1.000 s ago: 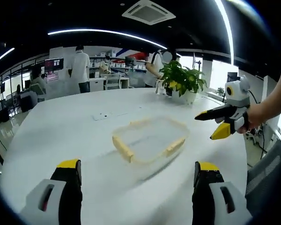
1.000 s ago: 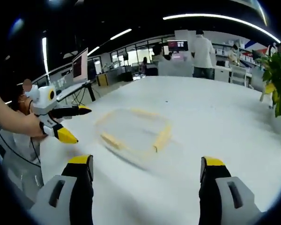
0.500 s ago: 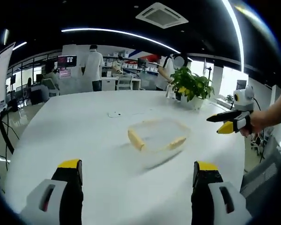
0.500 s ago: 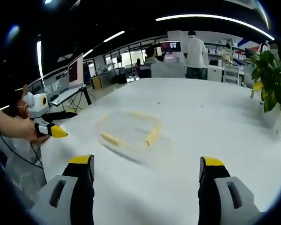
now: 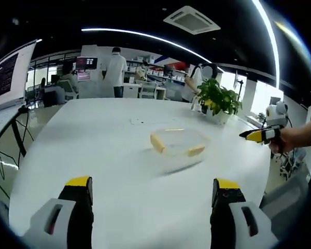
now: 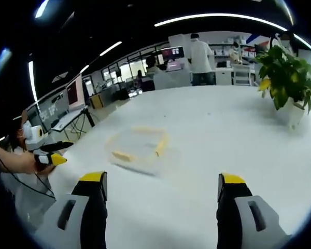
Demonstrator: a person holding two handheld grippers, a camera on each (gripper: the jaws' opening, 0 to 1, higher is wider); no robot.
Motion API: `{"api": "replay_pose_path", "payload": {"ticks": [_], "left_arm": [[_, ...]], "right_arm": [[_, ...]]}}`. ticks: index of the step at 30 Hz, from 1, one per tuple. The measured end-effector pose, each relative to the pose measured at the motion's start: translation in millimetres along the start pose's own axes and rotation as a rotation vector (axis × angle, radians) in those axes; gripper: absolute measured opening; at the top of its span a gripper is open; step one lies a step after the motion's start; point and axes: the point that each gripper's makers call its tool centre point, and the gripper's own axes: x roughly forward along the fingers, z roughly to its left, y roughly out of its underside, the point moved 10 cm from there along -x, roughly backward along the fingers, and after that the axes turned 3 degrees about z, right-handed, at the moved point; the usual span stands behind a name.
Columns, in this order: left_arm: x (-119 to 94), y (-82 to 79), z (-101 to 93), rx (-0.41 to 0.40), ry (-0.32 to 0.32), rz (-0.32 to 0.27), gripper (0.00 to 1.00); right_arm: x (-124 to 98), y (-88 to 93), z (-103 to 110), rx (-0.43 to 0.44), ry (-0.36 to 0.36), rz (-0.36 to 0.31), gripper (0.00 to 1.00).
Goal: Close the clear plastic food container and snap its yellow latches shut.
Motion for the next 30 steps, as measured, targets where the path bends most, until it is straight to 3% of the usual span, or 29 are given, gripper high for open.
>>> {"api": "replay_pose_path", "payload": {"ticks": [14, 21, 23, 26, 28, 30], "left_arm": [[-47, 19.9, 6.2, -0.037, -0.056, 0.018, 0.90], [-67, 34.4, 2.9, -0.060, -0.075, 0.019, 0.88], [-69, 39.3, 0.5, -0.074, -0.072, 0.024, 0.88], [-71, 41.2, -4.9, -0.077, -0.069, 0.029, 0.88], [-71, 43.3, -9.3, -0.078, -0.060, 0.030, 0.86], [-70, 45.7, -14.0, -0.083, -0.054, 0.033, 0.85]], "right_arm": [[-35, 50.4, 14, 0.014, 0.006, 0.057, 0.85], [-50, 71.1, 29, 0.065, 0.013, 0.015, 0.84], [-53, 72.2, 39, 0.089, -0.041, -0.039, 0.85], [-57, 77.0, 51, 0.124, -0.092, -0.065, 0.85], [-57, 77.2, 53, 0.039, -0.083, -0.069, 0.85], [-55, 79.2, 54, 0.044, -0.084, -0.060, 0.84]]}}
